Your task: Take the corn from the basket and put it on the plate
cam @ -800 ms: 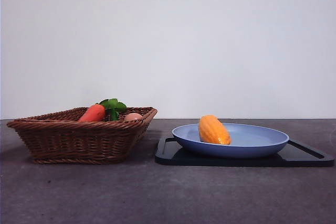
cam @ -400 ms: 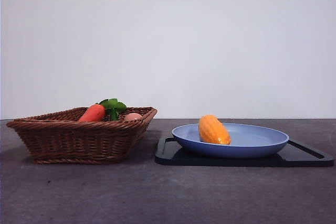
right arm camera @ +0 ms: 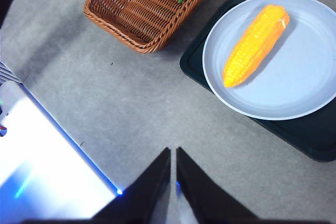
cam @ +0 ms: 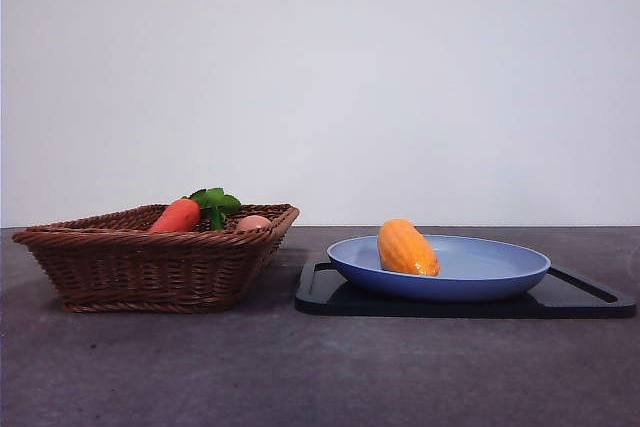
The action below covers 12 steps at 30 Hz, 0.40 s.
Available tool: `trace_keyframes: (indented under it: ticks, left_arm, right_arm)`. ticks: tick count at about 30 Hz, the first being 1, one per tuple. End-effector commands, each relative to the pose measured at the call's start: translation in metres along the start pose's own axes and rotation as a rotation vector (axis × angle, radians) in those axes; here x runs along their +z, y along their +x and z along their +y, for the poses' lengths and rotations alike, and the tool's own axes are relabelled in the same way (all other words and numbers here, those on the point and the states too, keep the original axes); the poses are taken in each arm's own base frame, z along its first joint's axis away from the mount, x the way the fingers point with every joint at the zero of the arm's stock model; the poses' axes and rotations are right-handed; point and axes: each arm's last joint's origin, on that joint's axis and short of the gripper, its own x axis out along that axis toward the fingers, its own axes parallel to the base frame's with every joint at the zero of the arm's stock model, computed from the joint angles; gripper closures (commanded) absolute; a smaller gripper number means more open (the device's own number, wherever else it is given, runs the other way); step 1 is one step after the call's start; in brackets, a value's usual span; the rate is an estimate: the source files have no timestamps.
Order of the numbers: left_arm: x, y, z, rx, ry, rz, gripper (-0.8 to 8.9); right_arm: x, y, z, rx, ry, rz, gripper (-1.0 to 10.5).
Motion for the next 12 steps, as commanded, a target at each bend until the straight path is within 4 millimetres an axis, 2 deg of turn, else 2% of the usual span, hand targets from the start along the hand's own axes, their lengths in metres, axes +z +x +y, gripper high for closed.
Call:
trace_keyframes:
  ticks: [1, 12]
  left_arm:
    - [-0.005, 0.001, 0.000, 0.005, -0.020, -0.007, 8.10]
    - [-0.027, 0.000, -0.003, -0.004, -0.040, 0.069, 8.10]
  right_arm:
    - [0.005, -0.002, 0.001, 0.002, -0.003, -0.017, 9.4]
    - [0.005, -0.002, 0.001, 0.002, -0.003, -0.017, 9.4]
